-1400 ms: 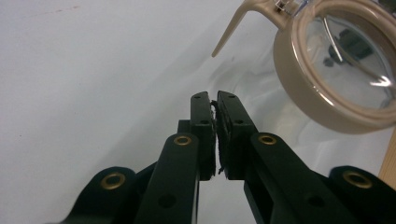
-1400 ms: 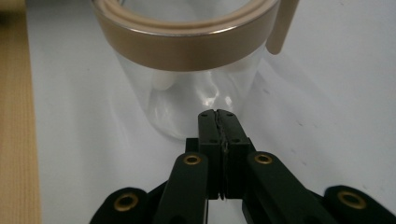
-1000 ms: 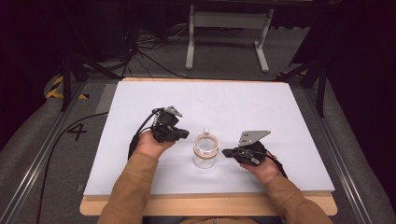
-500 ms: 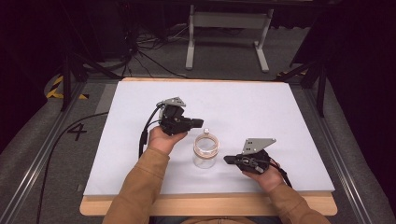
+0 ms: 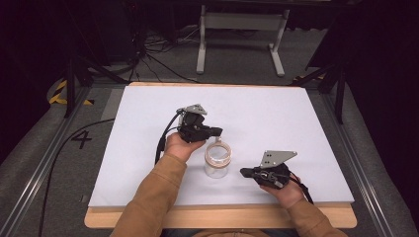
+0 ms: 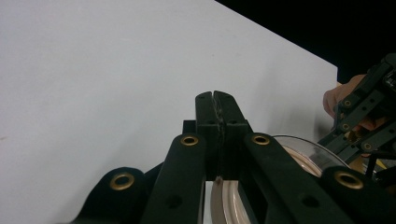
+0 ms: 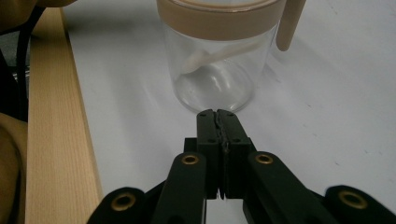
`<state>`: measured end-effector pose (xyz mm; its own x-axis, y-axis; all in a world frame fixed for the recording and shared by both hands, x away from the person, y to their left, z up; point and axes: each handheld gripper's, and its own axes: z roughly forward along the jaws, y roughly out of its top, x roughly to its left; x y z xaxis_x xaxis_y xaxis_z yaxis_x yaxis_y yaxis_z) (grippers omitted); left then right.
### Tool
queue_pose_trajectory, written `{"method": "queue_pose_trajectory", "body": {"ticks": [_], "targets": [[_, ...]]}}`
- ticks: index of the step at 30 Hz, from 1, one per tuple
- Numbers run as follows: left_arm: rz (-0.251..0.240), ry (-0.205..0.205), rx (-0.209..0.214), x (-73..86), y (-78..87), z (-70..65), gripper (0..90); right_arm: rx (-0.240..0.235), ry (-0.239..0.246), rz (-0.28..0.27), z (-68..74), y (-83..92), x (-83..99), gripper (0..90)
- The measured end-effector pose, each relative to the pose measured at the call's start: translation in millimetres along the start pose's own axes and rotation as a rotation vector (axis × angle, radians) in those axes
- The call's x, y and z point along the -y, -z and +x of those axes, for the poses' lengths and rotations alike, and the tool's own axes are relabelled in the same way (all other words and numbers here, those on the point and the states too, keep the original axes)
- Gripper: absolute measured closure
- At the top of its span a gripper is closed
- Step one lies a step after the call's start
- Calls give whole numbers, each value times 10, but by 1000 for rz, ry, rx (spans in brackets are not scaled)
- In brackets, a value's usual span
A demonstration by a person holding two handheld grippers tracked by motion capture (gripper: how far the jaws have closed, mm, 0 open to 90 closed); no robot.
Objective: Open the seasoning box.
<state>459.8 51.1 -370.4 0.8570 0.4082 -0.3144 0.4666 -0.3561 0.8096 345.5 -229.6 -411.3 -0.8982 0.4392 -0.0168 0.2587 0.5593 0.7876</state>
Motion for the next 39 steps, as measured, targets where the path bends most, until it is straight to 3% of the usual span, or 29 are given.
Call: {"method": "queue_pose_trajectory", "body": {"ticks": [6,13,28,39], "targets": [[14,14,15,-2,42,6,895,-5,6,-3,10,-4,-10,881],[30,-13,27,-9,8,-32,897,-12,8,-16,31,1,-34,882],[23,-4,31,-6,3,-21,897,-44,-10,-94,132,-28,-318,889],[20,13,44,1,4,5,897,-62,-15,-91,153,-106,-375,890]]}}
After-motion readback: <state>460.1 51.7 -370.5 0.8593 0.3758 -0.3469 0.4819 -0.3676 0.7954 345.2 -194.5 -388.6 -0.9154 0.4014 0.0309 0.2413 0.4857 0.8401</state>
